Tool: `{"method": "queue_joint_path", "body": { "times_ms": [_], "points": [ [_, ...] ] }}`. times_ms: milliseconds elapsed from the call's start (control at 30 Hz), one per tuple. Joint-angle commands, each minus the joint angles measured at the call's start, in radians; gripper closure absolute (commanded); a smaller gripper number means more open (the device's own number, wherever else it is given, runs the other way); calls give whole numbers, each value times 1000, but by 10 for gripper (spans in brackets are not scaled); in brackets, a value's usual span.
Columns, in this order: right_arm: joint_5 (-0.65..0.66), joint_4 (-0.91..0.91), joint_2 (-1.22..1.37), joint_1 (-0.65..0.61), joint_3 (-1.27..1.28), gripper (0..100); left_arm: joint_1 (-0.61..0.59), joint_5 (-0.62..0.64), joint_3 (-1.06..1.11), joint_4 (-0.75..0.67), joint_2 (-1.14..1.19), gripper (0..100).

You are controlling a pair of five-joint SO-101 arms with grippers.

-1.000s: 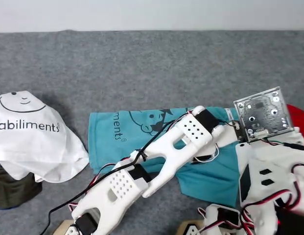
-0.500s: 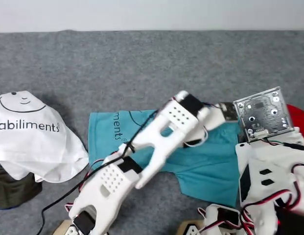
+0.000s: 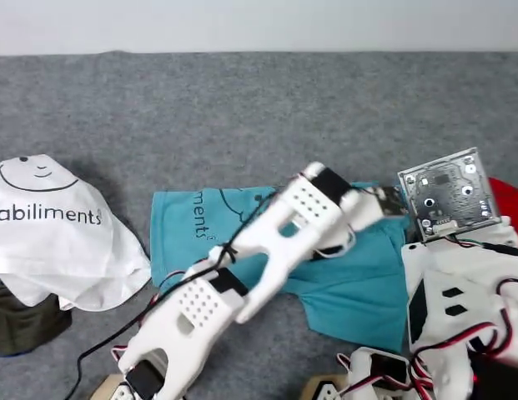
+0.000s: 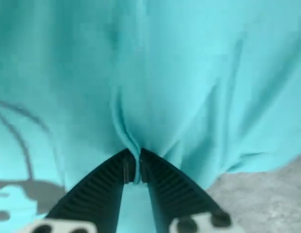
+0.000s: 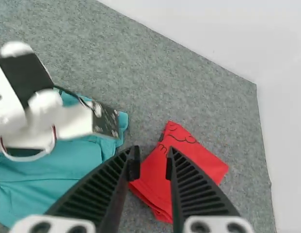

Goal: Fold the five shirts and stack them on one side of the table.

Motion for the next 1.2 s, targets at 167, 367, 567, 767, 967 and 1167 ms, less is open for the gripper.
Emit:
{"method": "queue_joint_path", "body": {
  "times_ms": [167, 367, 567, 767, 967, 1167],
  "points": [
    [-5, 24, 8, -5, -2, 894, 48, 3, -12, 31, -26, 890],
    [-5, 24, 8, -5, -2, 894, 23, 3, -12, 29, -118, 889],
    [-5, 10, 8, -7, -2, 894, 11, 23, -56, 26, -143, 893],
    [-5, 8, 8, -8, -2, 894, 28, 95, -222, 12, -141, 893],
    [-5, 8, 8, -8, -2, 894, 63, 107, -236, -63, -64, 893],
    [-5, 19, 8, -7, -2, 894, 63, 107, -237, -169, 38, 893]
  ]
}}
